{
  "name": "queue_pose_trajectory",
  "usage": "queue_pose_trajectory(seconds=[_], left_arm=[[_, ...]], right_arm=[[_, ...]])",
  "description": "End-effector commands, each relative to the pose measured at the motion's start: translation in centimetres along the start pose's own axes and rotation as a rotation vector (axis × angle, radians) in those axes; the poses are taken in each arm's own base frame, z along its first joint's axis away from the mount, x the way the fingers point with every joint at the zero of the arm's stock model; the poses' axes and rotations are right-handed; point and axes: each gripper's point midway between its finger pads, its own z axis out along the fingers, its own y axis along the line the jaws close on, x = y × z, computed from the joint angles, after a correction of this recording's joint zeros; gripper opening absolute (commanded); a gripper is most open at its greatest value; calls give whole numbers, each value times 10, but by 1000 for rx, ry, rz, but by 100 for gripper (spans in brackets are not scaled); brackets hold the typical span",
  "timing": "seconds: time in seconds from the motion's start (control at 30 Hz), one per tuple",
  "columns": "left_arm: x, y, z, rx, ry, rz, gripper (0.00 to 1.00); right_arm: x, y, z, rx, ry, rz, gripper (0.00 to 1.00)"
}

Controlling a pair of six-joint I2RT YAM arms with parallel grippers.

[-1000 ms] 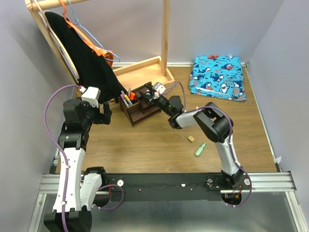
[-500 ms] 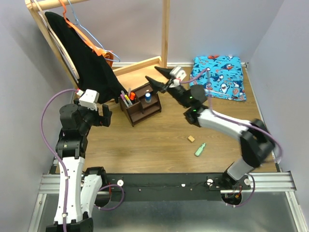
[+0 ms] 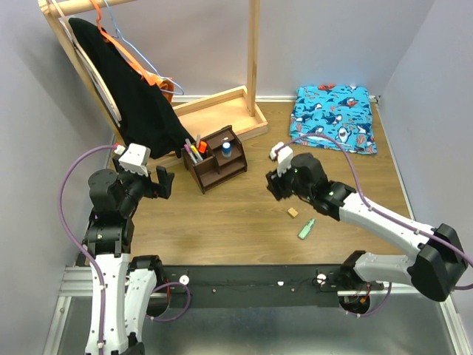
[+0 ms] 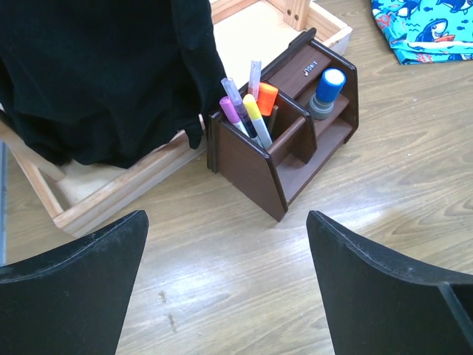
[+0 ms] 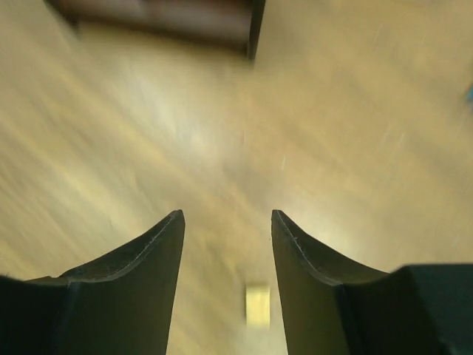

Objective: Sort the stationery into containers
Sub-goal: Pick up the stationery from the center of the board.

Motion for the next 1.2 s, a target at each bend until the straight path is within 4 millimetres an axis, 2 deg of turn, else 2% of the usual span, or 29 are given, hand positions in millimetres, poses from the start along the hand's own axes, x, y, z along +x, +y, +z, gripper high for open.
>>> queue_pose_trajectory(seconds=[0.0,0.17,0.33,0.37,0.4,0.47,0.5,0.57,0.6,0.63,0.67,0.7,0.73,0.8,0.83,1.0,1.07,1.17], left_arm=[[-1,-5,3,24,1,-33,97],[-2,-2,5,19,13,-24,97],[-4,-1,6,13,15,-22,98],[-3,-1,5,13,18,-23,97],[-3,-1,5,11,19,-25,98],[-1,-2,5,19,23,-28,98],[-1,-3,5,21,25,-29,97],[0,-2,7,24,30,-30,98],[-1,-2,7,25,27,-27,98],[-2,-2,10,30,27,-28,98],[-4,-2,11,33,23,-25,98],[-5,-2,12,36,21,-26,97],[-7,-2,14,41,24,-25,97],[-10,-1,16,40,20,-24,97],[-12,0,17,37,17,-22,98],[-11,3,18,20,21,-23,98],[-10,4,17,14,24,-24,97],[-8,5,16,4,33,-29,98]], right_arm=[[73,1,-19,2,264,3,56],[85,-8,-13,65,344,27,55],[93,-10,-26,62,434,-12,56],[92,-14,-29,74,444,-25,56],[77,-22,-30,90,420,-47,57],[73,-28,-36,69,452,-123,60],[68,-35,-38,31,451,-240,61],[72,-20,-56,-171,442,-355,61],[72,-31,-66,-251,414,-509,61],[91,-15,-82,-401,410,-539,63],[94,-13,-97,-452,374,-626,64],[105,-14,-103,-538,363,-804,64],[129,-8,-116,-617,415,-831,64],[141,-5,-122,-715,427,-934,63],[148,0,-127,-774,445,-927,61],[158,5,-121,-891,467,-945,55],[162,1,-114,-883,481,-958,54],[175,-1,-114,-917,501,-994,56]])
